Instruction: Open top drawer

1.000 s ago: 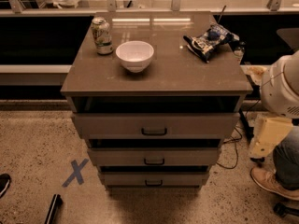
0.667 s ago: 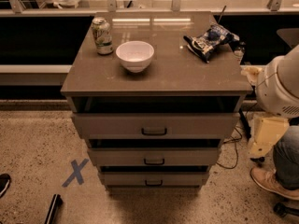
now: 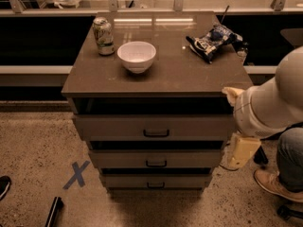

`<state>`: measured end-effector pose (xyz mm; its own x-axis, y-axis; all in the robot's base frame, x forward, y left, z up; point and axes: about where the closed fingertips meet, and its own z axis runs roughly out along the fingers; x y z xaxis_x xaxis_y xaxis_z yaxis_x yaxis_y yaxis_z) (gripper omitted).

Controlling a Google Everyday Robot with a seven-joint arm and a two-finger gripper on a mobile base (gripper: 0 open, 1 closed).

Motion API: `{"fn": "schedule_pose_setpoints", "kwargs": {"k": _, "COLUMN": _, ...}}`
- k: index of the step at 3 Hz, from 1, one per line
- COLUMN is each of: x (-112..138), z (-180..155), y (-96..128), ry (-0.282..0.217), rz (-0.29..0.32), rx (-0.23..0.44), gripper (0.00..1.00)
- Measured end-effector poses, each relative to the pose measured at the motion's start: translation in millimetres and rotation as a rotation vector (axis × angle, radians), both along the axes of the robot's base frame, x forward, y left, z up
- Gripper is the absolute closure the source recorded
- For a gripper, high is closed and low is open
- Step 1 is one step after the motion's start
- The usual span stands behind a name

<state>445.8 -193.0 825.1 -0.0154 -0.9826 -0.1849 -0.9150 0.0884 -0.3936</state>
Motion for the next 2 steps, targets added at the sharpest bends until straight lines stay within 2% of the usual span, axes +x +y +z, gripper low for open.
{"fn": "schedule_pose_setpoints", "kwargs": {"k": 1, "x": 10, "z": -39, "y": 12, "ry": -0.019, "rz": 0.029, "rx": 0.039, "gripper": 0.0}}
{"fn": "schedule_pose_setpoints", "kwargs": {"k": 2, "x": 15, "z": -92, "y": 30, "ry": -0.006, "rz": 0.071, "rx": 0.061, "gripper": 0.0}}
